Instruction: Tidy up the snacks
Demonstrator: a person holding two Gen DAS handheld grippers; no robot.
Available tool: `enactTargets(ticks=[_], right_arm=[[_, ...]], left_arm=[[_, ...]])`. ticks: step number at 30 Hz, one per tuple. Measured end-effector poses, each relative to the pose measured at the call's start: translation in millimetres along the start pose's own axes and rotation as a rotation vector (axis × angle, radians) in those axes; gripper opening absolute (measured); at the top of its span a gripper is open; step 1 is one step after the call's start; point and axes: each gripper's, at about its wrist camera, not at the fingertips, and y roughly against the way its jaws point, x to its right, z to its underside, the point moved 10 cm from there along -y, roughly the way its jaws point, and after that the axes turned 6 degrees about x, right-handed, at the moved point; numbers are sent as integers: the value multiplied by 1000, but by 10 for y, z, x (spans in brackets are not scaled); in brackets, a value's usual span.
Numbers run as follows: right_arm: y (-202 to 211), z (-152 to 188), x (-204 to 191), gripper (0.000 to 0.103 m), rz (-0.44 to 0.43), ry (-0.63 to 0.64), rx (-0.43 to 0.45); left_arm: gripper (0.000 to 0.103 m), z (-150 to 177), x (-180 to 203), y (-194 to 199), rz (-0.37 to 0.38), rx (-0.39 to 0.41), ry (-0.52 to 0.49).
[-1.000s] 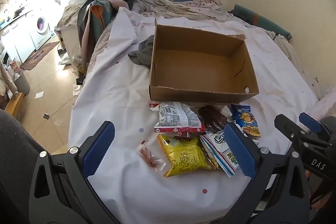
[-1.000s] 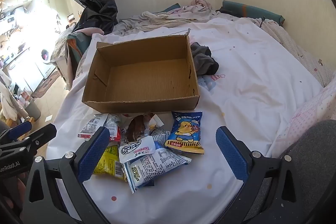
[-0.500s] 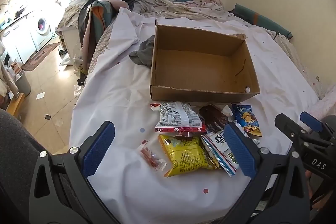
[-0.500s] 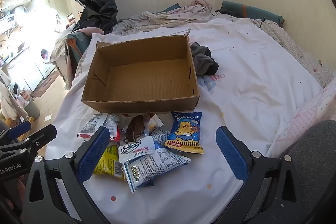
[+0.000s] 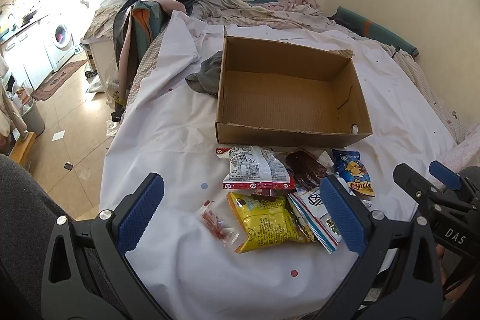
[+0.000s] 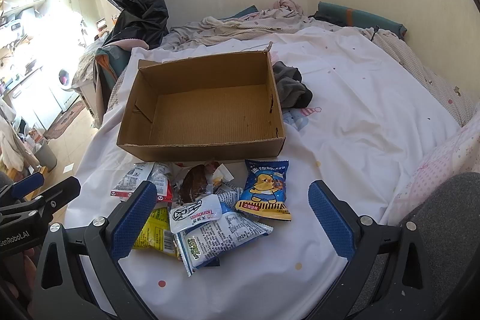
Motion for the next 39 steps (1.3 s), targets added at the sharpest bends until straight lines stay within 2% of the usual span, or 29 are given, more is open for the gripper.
enactTargets(ticks=[39], right_arm=[[8,-8,-7,103,6,8,0]], left_arm=[[102,2,-26,15,-16,2,-6]])
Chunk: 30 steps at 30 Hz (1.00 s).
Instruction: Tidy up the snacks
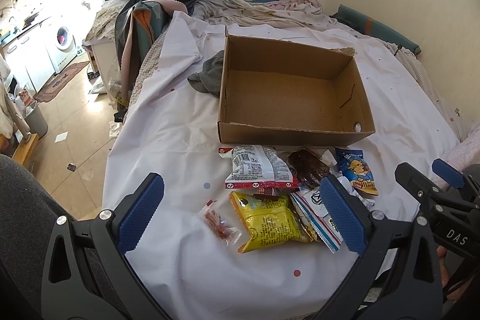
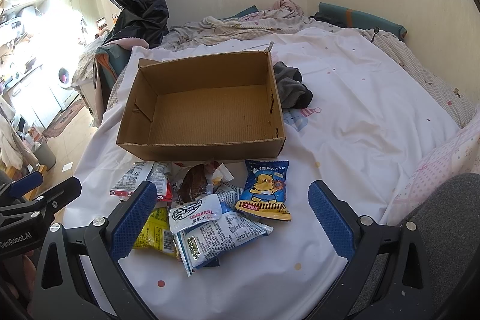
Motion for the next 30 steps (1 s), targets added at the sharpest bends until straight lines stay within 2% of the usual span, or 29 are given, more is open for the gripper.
enactTargets(ticks=[15,30], right_arm=[[-6,9,-12,103,-2,5,1],[-62,-14,84,103,-30,-75,-38]], left_arm=[[102,3,24,0,-9,2,-17],[102,-18,25,-12,6,-24,6]])
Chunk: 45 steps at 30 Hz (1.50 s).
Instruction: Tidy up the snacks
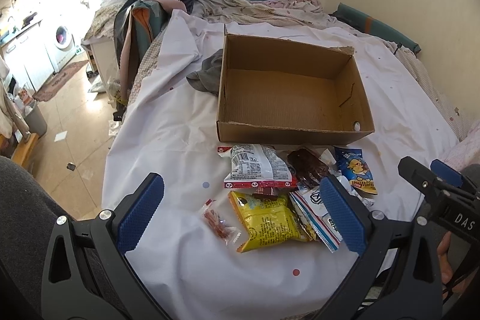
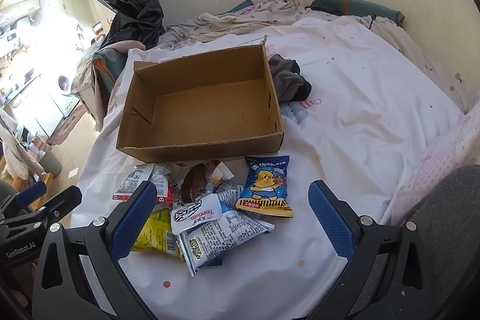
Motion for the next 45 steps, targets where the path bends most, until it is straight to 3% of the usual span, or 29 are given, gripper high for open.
enactTargets(ticks=[5,9,14,20,22,26,35,37,39,40,45], right_arm=[[-34,-160,72,103,-55,-50,-48],[-212,-279,185,103,-102,-98,-146],[-501,-226,277,103,-114,-117,-286],[-674,-152,345,103,-103,-147,-319],[-726,-100,382,103,-102,-165,-334],[-784,8,443,103,-89,-187,-359],[-786,27,503,103,-84,-211,-357],[-794,23,525,103,-83,-220,-356],[-793,21,537,103,-82,-225,-355],[-793,21,538,103,-82,-226,-355],[-794,20,541,103,-80,-234,-354]], left_arm=[[102,-40,-105,-90,5,-74,57],[102,-33,-239,-218,-8,-144,119],[102,107,-341,-482,-9,-278,179],[101,439,-288,-802,21,-468,252],[96,558,-177,-861,39,-513,238],[95,819,105,-937,66,-594,179],[93,1057,420,-1177,48,-636,114],[76,1101,466,-1203,62,-651,112],[67,1118,495,-1200,61,-654,114],[55,1112,486,-1184,45,-648,106],[43,1073,500,-1046,96,-647,140]])
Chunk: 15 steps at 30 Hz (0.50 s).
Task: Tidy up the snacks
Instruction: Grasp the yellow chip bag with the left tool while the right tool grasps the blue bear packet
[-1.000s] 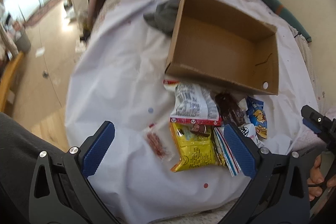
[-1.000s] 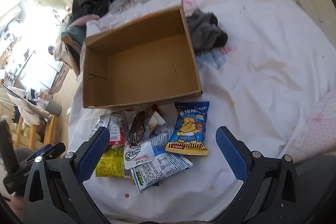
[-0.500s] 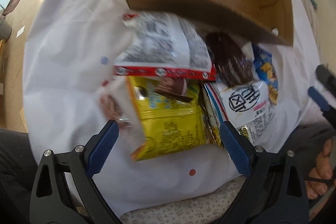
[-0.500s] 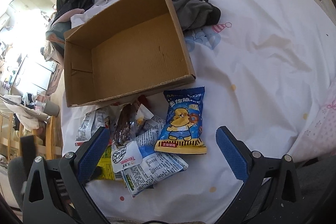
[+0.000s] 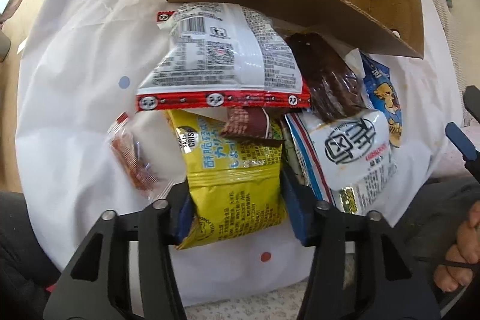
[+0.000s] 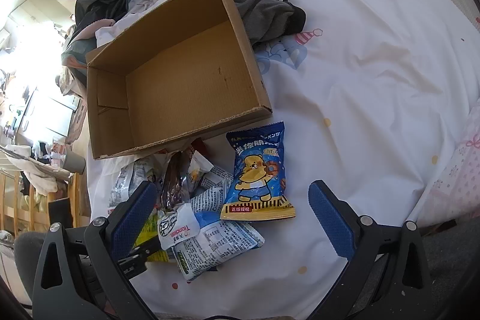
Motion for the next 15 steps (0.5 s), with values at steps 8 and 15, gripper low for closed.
enactTargets(ticks=[8,15], right_arm=[[27,-11,75,103,-10,-45,3],[-82,-25,183,103,20,-90,-30]], left_arm=[[40,154,-134,499,6,16,-59],[38,-8,-457,864,6,133,-56]])
